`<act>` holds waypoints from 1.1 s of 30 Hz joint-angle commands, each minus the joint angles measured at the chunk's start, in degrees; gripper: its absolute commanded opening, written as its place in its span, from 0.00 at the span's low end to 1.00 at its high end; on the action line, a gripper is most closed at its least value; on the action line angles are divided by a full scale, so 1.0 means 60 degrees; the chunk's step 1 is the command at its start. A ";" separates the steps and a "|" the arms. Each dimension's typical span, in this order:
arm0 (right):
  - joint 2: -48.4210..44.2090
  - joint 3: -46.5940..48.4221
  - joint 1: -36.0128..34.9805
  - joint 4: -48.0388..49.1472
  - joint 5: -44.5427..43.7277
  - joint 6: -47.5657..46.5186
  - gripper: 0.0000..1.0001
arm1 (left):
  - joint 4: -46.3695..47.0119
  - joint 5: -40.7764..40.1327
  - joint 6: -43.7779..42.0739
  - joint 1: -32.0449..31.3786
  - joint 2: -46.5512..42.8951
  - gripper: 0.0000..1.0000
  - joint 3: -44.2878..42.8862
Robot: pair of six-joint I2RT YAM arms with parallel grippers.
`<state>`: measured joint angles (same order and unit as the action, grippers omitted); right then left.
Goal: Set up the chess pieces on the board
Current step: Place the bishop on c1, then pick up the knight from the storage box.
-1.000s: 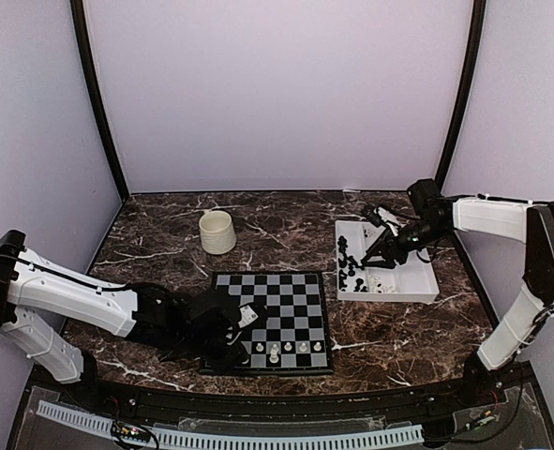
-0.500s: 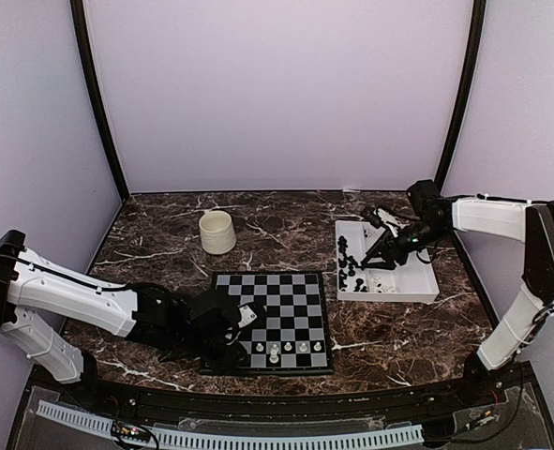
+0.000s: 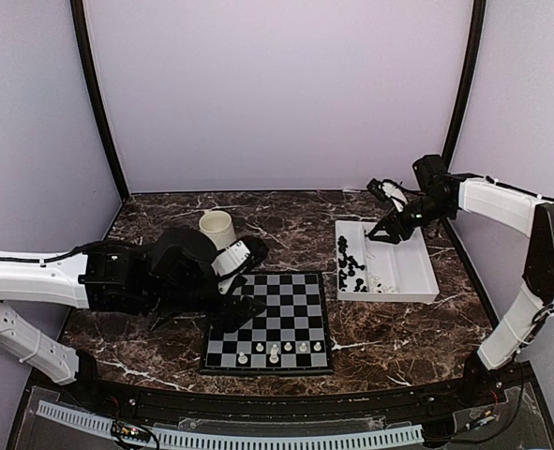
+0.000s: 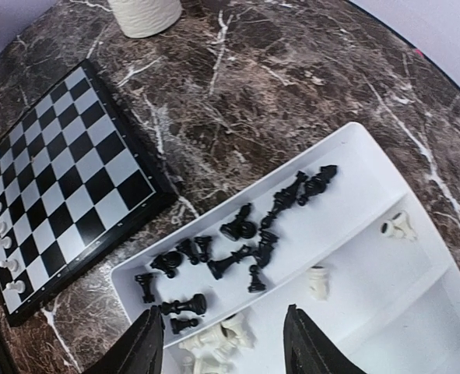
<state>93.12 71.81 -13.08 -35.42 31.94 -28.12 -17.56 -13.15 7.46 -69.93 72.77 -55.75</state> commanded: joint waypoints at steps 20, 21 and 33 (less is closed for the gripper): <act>0.3444 0.2447 0.0022 -0.1710 -0.3305 -0.1634 0.40 | 0.3943 0.2735 0.0518 0.2632 0.2466 0.66 -0.1708; 0.3537 0.2490 0.0002 -0.1693 -0.3327 -0.1641 0.40 | 0.3950 0.2745 0.0577 0.2632 0.2449 0.66 -0.1600; 0.4728 0.3348 -0.0301 -0.1456 -0.2890 -0.1496 0.44 | 0.4106 0.2781 0.0938 0.2635 0.2246 0.65 -0.1212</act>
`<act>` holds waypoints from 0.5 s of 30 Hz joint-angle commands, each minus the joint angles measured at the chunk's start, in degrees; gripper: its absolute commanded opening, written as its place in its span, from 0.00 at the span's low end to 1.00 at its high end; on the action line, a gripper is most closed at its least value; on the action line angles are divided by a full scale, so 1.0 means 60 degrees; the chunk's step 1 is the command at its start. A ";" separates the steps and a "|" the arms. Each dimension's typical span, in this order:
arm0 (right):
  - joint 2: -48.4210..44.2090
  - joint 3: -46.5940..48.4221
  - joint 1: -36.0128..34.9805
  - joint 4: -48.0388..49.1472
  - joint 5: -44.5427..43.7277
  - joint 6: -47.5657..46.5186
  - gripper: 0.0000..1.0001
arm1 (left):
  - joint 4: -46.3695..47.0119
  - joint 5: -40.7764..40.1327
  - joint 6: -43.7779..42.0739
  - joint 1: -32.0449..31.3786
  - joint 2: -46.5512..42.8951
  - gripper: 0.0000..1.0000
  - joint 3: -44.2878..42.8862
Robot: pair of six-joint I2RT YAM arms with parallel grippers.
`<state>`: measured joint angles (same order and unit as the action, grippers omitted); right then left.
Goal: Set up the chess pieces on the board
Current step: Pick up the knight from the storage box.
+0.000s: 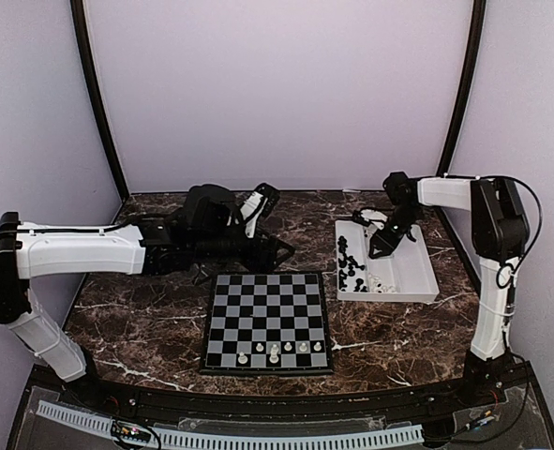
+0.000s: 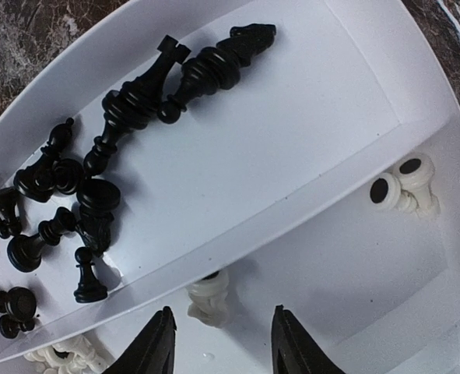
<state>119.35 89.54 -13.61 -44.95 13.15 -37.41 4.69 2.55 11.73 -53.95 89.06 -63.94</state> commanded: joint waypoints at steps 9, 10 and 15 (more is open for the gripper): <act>0.0984 0.0926 -0.0370 0.0180 0.0266 0.0343 0.42 | 0.0579 0.0185 0.0355 -0.0033 -0.0478 0.65 0.0346; 0.1071 0.1009 -0.0369 0.0092 0.0311 0.0413 0.41 | 0.0587 0.0188 0.0358 -0.0032 -0.0478 0.65 0.0352; 0.1186 0.1030 -0.0369 0.0135 0.0558 0.0659 0.30 | 0.0697 0.0236 0.0368 -0.0032 -0.0453 0.65 0.0398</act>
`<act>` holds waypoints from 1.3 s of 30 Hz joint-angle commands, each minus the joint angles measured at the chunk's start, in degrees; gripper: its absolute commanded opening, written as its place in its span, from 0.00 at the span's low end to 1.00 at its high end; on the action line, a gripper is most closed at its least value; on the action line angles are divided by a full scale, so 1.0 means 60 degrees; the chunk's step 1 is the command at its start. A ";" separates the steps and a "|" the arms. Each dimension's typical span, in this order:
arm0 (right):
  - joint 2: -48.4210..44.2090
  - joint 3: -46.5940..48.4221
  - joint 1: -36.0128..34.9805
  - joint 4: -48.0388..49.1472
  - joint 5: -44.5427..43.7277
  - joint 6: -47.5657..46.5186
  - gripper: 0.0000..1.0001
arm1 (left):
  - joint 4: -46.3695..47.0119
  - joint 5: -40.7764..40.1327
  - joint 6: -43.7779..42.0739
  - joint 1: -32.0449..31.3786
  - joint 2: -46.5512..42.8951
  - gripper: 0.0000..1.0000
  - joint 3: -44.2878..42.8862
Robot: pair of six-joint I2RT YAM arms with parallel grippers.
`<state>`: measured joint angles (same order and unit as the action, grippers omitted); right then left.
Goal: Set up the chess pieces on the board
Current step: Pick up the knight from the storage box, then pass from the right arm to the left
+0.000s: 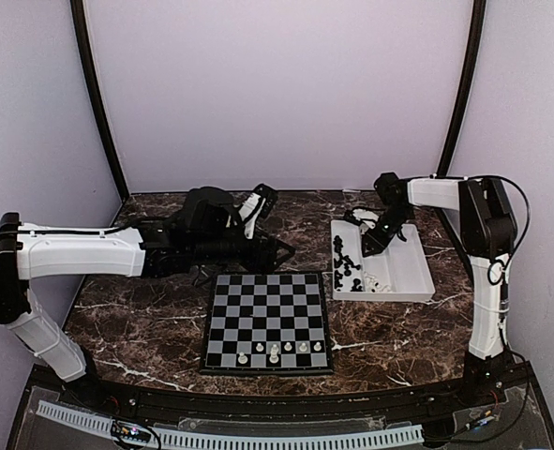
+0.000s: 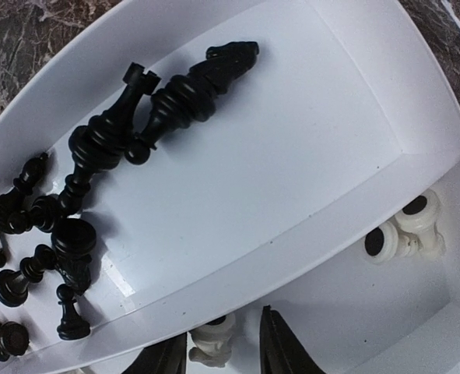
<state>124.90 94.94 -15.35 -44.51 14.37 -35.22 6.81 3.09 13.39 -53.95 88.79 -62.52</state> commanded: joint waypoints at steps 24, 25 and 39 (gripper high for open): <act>-0.3414 -0.1600 0.0841 0.1125 0.6290 0.3879 0.09 | 0.3003 -0.0593 0.0324 -0.0264 0.0797 0.62 -0.0401; -0.3563 -0.1744 0.0832 0.1532 0.6769 0.4431 0.09 | 0.3110 -0.1176 -0.0032 -0.0345 0.1031 0.61 -0.0535; -0.4599 -0.5511 0.0801 1.4411 0.9554 1.6939 0.08 | 0.5332 -0.4955 -0.5308 -0.1681 0.4083 0.61 -0.4005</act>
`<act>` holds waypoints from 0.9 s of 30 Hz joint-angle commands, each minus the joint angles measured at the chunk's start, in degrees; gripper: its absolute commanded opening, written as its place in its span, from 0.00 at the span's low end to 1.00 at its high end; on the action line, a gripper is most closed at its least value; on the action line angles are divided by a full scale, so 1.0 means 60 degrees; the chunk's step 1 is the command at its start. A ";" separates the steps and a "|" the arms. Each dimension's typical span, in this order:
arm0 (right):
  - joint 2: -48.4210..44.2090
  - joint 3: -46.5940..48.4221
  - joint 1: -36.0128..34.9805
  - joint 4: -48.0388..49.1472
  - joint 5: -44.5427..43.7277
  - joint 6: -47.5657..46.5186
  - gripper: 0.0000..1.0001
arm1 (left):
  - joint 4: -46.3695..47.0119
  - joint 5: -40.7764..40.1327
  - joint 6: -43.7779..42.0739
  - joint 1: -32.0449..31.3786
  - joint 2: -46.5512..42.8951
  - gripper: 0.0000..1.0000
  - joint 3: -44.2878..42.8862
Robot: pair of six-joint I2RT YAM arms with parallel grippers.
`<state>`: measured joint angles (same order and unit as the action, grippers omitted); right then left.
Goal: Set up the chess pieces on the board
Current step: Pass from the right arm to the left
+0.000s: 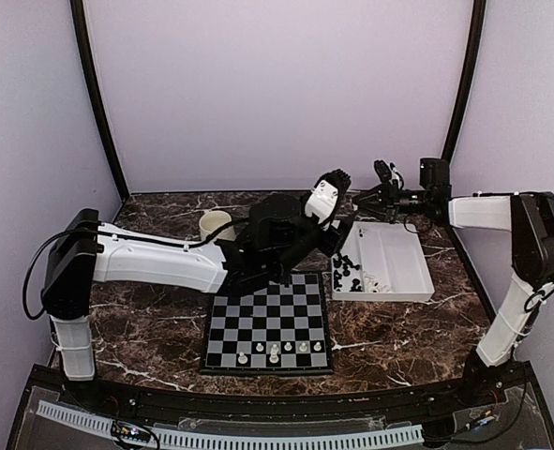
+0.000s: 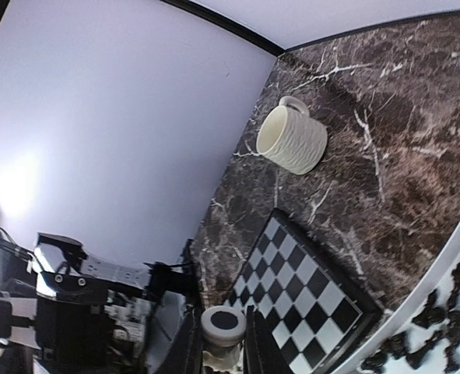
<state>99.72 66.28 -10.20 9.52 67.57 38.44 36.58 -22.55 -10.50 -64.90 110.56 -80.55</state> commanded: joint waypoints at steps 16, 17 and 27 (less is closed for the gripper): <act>-0.0767 -0.1378 -0.0428 0.6266 0.0119 0.5796 0.08 | 0.0002 -0.0159 -0.1862 0.0415 0.1671 0.59 -0.2327; -0.0768 -0.1371 -0.0462 0.6265 0.0109 0.5796 0.08 | 0.0014 -0.0149 -0.1865 0.0416 0.1733 0.59 -0.2403; -0.0937 -0.1448 -0.0663 0.6271 0.0003 0.5908 0.08 | -0.0277 -0.0318 -0.2032 0.0431 0.2315 0.53 -0.3366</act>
<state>96.79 58.43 -13.72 44.21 67.92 73.25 35.73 -23.64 -21.71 -62.52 124.01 -98.15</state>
